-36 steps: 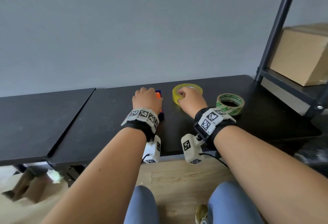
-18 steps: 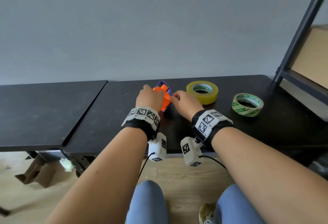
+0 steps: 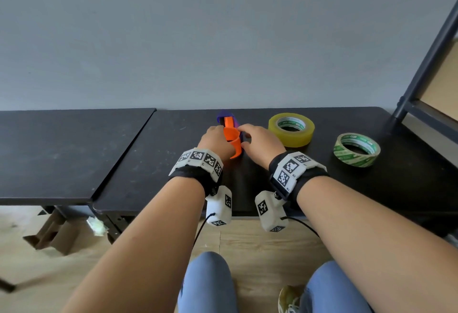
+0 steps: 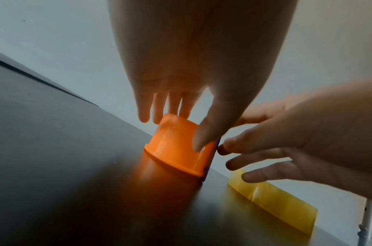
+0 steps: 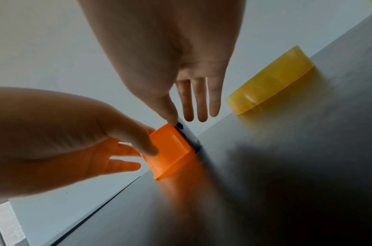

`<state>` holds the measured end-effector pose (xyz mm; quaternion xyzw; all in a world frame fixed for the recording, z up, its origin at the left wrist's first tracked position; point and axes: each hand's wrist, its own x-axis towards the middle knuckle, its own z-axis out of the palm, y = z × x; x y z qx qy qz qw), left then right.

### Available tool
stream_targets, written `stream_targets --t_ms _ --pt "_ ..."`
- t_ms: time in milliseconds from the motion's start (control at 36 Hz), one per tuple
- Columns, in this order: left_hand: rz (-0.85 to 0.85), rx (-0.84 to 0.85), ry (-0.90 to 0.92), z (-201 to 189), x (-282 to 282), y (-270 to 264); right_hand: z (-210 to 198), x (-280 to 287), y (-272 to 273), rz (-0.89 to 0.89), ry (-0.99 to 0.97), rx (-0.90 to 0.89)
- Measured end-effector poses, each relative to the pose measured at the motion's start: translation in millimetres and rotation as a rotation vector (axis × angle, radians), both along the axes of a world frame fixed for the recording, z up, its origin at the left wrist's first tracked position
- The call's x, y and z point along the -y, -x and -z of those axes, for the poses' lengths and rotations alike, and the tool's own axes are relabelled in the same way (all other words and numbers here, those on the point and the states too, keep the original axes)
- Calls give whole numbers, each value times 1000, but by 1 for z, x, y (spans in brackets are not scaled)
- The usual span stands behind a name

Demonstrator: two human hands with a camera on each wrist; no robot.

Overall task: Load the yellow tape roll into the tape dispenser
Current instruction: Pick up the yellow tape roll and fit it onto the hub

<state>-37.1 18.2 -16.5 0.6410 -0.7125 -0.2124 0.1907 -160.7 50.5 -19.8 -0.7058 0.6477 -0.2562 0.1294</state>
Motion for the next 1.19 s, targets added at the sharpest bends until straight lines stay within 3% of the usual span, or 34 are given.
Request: stream_targets --t_ms 389,805,972,1083,1194 --pt "39 127 49 0 7 -13 3 21 10 181 61 -48" --pt "23 249 36 -5 -1 -15 -2 19 14 198 7 26" --pt "19 205 143 -8 -5 -3 -9 13 40 282 -25 48" --pt "37 126 181 -11 -6 13 -11 11 63 342 -2 -130" --pt "49 99 182 -11 -8 31 -9 7 79 288 -199 -160"
